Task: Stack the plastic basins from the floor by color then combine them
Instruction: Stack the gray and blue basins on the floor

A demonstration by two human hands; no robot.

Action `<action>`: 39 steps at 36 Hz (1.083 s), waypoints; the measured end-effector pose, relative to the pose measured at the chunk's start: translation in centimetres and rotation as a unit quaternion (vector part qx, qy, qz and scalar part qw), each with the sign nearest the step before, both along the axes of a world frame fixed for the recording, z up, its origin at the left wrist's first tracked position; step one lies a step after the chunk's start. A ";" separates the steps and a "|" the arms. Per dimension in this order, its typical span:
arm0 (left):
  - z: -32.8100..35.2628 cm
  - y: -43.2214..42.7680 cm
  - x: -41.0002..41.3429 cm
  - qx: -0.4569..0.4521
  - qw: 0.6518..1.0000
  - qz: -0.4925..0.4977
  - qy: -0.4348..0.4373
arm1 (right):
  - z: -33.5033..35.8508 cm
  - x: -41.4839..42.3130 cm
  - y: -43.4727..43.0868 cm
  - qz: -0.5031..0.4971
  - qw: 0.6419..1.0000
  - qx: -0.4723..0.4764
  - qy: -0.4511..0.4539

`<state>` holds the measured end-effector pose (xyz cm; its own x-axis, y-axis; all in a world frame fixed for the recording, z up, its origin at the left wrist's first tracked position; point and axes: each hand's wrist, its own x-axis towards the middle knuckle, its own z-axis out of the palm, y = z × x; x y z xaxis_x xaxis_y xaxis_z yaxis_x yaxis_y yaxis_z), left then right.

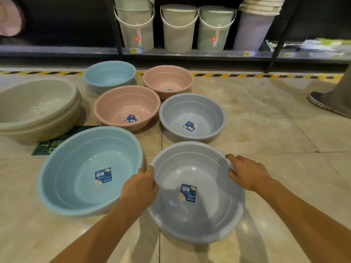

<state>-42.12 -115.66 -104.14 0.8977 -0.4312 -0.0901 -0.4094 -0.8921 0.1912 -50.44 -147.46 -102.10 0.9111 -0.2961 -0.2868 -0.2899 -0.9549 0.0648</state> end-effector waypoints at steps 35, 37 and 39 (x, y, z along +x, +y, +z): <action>2.5 0.6 1.3 -0.130 0.987 0.057 0.075 | 0.5 0.0 -2.1 -0.076 0.973 0.159 -0.150; 4.2 0.5 2.2 -0.142 0.986 0.057 0.072 | 1.7 0.6 -2.2 -0.071 0.969 0.164 -0.170; 5.8 0.9 3.3 -0.148 0.987 0.042 0.054 | 3.0 1.3 -2.1 -0.069 0.965 0.170 -0.188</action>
